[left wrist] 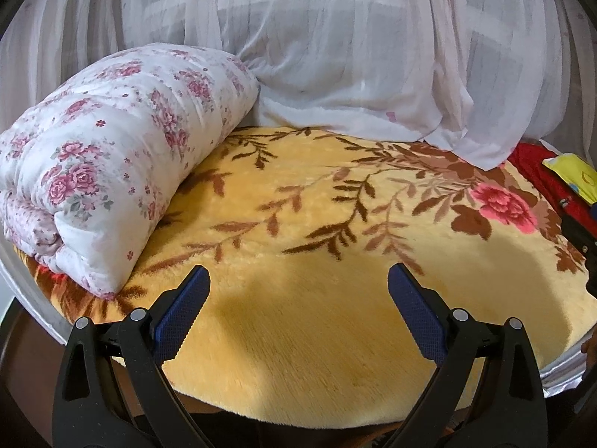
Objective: Collect trash
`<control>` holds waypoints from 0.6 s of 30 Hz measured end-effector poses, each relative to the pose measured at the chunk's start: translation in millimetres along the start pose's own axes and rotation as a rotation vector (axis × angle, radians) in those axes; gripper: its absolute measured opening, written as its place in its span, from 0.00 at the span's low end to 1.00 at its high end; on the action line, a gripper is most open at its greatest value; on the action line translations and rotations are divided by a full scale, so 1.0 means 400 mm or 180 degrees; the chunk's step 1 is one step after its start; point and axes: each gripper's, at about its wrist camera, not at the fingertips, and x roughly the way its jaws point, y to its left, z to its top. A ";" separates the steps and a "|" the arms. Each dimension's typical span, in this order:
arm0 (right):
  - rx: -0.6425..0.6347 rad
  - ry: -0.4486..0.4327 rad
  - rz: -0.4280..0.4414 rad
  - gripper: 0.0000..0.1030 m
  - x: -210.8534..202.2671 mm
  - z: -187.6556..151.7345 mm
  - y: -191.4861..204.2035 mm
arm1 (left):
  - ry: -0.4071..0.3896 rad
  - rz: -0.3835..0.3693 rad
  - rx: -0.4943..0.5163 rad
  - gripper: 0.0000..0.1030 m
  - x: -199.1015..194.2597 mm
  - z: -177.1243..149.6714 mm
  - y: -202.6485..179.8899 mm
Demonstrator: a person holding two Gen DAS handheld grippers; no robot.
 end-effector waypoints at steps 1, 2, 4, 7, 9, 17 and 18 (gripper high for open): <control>0.0005 0.0003 -0.0002 0.95 0.003 0.000 -0.002 | 0.0000 0.0007 -0.0003 0.91 0.003 0.002 0.002; 0.0013 0.0005 -0.0003 0.95 0.007 0.000 -0.003 | 0.0002 0.0023 -0.0005 0.91 0.010 0.004 0.004; 0.0033 0.0007 -0.0009 0.95 0.011 0.001 -0.008 | 0.0005 0.0041 -0.0016 0.91 0.019 0.009 0.008; 0.0073 -0.0002 -0.0010 0.95 0.018 0.003 -0.014 | 0.0021 0.0060 -0.0042 0.91 0.037 0.018 0.017; 0.0085 -0.0005 -0.0022 0.95 0.026 0.005 -0.017 | 0.0027 0.0070 -0.0047 0.91 0.045 0.022 0.020; 0.0141 0.0019 0.0004 0.95 0.051 0.002 -0.027 | 0.0058 0.0112 -0.0074 0.91 0.081 0.036 0.030; 0.0142 0.0026 0.0007 0.95 0.055 0.001 -0.028 | 0.0061 0.0119 -0.0079 0.91 0.085 0.038 0.031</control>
